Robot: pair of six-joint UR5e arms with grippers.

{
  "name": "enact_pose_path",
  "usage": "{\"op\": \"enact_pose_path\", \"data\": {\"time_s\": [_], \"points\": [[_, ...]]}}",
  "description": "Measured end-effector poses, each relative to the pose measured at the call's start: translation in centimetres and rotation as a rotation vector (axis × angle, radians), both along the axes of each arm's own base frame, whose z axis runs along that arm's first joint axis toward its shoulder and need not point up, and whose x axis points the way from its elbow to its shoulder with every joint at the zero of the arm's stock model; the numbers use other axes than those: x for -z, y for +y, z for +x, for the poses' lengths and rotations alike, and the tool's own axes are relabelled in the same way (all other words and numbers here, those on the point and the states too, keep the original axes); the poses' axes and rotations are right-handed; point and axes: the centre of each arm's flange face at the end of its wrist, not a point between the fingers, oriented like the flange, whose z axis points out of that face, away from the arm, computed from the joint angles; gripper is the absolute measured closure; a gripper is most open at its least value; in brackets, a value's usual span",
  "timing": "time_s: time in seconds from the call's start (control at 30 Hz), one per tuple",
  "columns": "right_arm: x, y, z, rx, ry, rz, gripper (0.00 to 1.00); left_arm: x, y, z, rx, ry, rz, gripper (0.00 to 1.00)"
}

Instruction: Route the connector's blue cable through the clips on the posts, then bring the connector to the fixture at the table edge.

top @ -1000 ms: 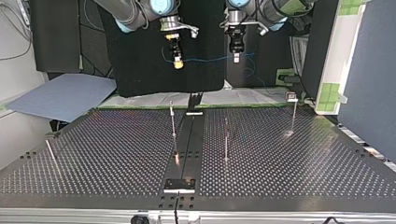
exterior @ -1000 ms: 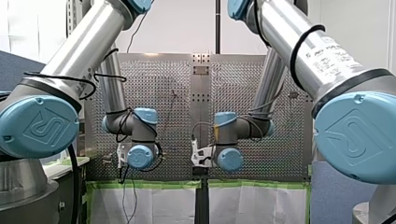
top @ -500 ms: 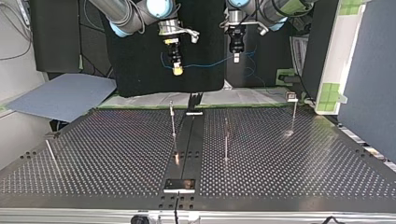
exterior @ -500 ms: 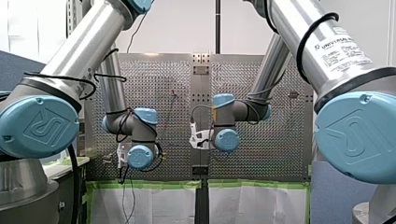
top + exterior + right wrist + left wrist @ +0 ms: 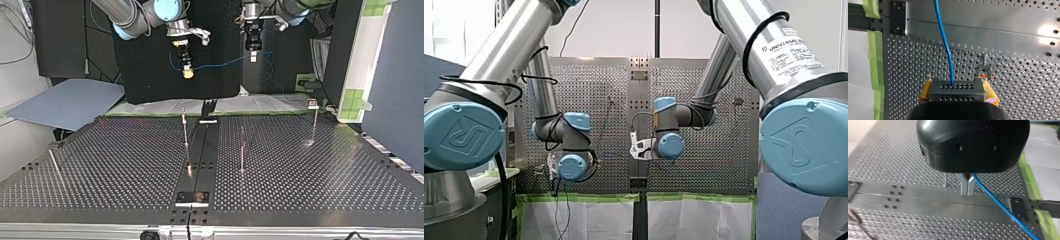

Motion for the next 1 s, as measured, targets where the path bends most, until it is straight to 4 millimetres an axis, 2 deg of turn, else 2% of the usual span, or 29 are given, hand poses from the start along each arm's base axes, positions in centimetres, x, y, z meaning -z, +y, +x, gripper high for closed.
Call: {"op": "enact_pose_path", "data": {"time_s": [0.1, 0.23, 0.47, 0.6, 1.0], "points": [[-0.9, -0.3, 0.3, -0.004, -0.026, -0.007, 1.0, -0.6, 0.3, -0.8, -0.006, -0.012, -0.03, 1.0], [-2.8, -0.8, 0.6, -0.022, -0.085, -0.015, 1.0, -1.3, 0.9, -0.6, -0.029, -0.017, -0.054, 1.0], [-6.9, -2.0, 1.5, -0.047, -0.172, -0.019, 1.0, -3.6, 0.8, 1.6, -0.063, -0.05, -0.059, 1.0], [-9.4, -2.7, 1.7, -0.055, -0.218, -0.017, 1.0, -5.7, 0.3, 3.1, -0.082, -0.082, -0.078, 1.0], [-16.2, -4.2, 0.6, -0.05, -0.287, -0.077, 1.0, -12.4, -0.9, 7.2, -0.09, -0.174, -0.157, 1.0]]}}
